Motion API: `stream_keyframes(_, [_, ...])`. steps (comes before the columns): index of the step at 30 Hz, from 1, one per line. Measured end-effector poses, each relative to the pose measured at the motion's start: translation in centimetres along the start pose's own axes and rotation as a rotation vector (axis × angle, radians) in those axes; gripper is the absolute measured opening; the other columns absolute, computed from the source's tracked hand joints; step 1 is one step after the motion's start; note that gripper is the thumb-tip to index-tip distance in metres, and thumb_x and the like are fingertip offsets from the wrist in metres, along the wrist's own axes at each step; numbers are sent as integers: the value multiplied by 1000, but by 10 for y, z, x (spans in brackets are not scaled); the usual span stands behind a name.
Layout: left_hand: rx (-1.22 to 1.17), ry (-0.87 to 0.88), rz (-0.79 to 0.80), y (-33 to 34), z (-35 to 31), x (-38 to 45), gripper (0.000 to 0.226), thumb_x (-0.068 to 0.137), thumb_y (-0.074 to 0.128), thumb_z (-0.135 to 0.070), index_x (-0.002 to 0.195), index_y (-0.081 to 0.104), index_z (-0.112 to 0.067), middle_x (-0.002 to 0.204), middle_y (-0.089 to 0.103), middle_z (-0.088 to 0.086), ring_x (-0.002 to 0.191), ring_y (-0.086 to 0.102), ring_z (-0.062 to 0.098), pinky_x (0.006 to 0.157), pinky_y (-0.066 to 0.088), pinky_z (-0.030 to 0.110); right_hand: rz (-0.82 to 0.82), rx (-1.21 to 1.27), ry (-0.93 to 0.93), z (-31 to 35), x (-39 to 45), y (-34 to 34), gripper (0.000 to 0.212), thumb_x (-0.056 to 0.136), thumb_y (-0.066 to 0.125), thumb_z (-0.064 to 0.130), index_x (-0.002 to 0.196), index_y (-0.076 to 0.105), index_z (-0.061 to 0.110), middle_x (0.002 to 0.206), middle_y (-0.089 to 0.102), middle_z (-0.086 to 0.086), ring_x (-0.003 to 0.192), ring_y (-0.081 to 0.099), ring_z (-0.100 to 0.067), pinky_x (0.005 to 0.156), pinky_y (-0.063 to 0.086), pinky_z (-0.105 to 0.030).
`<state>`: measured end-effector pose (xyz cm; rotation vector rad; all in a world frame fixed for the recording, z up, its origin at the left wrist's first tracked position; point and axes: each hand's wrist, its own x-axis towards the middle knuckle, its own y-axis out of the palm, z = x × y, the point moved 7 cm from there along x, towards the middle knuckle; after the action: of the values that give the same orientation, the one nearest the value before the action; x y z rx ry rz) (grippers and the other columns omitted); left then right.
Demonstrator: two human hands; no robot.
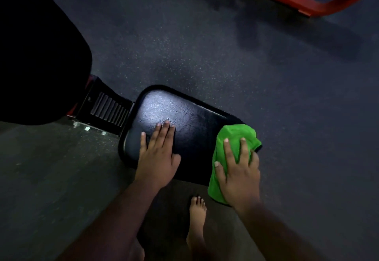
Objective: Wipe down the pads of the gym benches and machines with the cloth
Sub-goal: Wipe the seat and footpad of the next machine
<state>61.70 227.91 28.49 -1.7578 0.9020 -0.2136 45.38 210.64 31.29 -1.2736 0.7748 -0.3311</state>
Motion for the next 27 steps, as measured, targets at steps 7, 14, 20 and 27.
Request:
stream_keyframes(7, [-28,-11,19,2,3,1,83,83,20,-46,162,7,-23,170,-3,-6,154,-15,8,123,-13,48,-10,-39,-131,12,100,-15,75,88,28,72,158,13,49,169,14,-4,153,14,-41,117,17,-71])
stream_keyframes(14, [-147,-14,-26,-17,18,-17,77,89,31,-52,160,22,-23,169,15,-5,155,14,14,126,5,51,-8,-121,-387,42,-49,28,63,97,39,48,159,27,40,168,22,-2,151,27,-37,119,21,-65])
stream_keyframes(20, [-69,-196,-112,-7,71,-59,79,93,32,-59,161,16,-21,171,3,-1,157,0,16,124,1,54,7,-285,-556,102,99,-6,67,98,25,65,159,3,48,171,3,1,157,7,-32,117,0,-70])
stream_keyframes(27, [-311,-237,-77,-6,81,-64,92,94,59,-45,162,1,-23,170,-6,-6,156,-3,13,126,15,49,9,-247,-621,118,-35,23,71,95,43,57,160,22,39,168,22,-5,146,32,-36,112,29,-59])
